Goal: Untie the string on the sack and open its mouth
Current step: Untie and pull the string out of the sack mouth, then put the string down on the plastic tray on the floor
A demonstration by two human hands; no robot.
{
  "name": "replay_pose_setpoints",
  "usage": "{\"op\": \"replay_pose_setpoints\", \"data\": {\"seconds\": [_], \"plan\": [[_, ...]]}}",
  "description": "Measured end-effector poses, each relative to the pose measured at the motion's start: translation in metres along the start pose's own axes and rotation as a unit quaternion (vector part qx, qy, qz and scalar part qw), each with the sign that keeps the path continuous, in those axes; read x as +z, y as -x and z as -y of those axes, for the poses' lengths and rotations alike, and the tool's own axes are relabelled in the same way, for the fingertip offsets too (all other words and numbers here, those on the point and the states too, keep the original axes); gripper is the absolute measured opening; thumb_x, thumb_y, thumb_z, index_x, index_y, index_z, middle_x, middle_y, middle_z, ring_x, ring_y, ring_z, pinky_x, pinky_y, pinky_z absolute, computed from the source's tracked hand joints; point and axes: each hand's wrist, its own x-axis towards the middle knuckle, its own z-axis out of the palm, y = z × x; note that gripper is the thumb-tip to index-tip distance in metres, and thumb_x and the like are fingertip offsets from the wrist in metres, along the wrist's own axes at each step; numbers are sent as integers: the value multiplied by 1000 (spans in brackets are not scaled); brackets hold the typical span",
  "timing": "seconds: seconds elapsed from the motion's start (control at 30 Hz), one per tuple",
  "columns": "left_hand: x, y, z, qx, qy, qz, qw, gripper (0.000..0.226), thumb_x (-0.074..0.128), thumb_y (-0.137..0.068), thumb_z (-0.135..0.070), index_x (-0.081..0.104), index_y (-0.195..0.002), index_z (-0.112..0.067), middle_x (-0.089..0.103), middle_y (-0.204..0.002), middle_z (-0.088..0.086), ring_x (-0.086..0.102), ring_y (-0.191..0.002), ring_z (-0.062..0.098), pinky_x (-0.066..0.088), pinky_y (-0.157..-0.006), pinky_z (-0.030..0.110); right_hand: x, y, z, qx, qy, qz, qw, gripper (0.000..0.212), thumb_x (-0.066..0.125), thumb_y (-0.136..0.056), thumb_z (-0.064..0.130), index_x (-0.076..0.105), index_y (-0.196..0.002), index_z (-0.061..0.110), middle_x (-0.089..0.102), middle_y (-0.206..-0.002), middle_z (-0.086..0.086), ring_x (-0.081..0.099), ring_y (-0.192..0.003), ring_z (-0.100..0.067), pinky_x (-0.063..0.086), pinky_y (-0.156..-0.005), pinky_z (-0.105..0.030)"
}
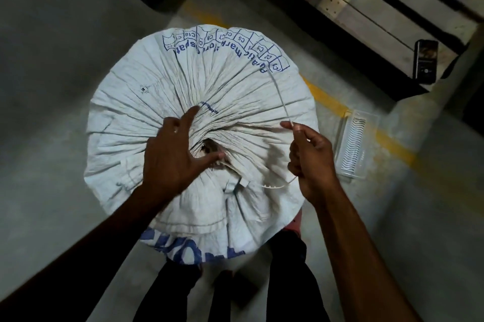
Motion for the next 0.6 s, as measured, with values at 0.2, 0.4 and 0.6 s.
{"op": "replay_pose_setpoints", "data": {"seconds": [0.2, 0.4, 0.6], "plan": [[20, 3, -12, 100, 12, -66, 993, 58, 60, -77, -82, 66, -108, -33, 54, -139, -7, 48, -128, 22, 34, -98, 44, -24, -5, 25, -33, -15, -17, 999, 30, 49, -109, 23, 73, -119, 8, 20, -57, 6, 12, -49, -8, 10, -48, -22], [24, 0, -50, 118, 70, -100, 985, 47, 51, -90, -73, 81, -88, -37, 65, -131, -11, 56, -128, 16, 33, -107, 54, -27, -5, 28, -54, -80, -28, 995, 30, 50, -109, 24, 72, -122, 9, 20, -59, 5, 11, -51, -11, 13, -47, -22], [44, -23, -130, 85, 283, 29, 955, 25, 65, -92, -55, 78, -83, -36, 77, -84, -17, 71, -86, 7, 54, -85, 45, -52, -11, 28, -93, -117, -63, 987, 32, 44, -110, 15, 64, -134, 7, 29, -63, 0, 21, -49, -8, 22, -45, -19]]}}
